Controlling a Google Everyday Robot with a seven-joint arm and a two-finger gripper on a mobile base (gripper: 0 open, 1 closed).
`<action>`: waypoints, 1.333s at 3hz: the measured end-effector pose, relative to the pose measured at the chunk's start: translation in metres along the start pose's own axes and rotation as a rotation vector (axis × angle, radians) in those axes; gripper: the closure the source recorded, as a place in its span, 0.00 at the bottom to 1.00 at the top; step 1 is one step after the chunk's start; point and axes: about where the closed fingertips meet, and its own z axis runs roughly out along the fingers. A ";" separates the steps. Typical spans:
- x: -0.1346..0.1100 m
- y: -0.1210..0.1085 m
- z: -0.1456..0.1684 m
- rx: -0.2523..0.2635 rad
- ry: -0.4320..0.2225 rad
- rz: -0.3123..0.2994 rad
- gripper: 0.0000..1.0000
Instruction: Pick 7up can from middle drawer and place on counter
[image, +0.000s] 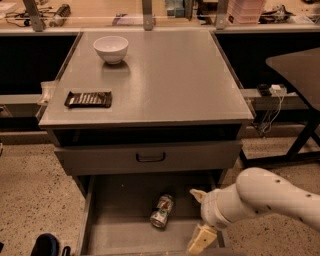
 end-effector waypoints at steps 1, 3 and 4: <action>-0.006 -0.003 0.010 -0.022 0.004 -0.027 0.00; 0.017 -0.050 0.050 0.141 -0.123 0.093 0.00; 0.029 -0.099 0.100 0.285 -0.282 0.125 0.00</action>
Offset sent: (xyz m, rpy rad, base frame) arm 0.0809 -0.0120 -0.0299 0.0479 -0.1166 -0.2206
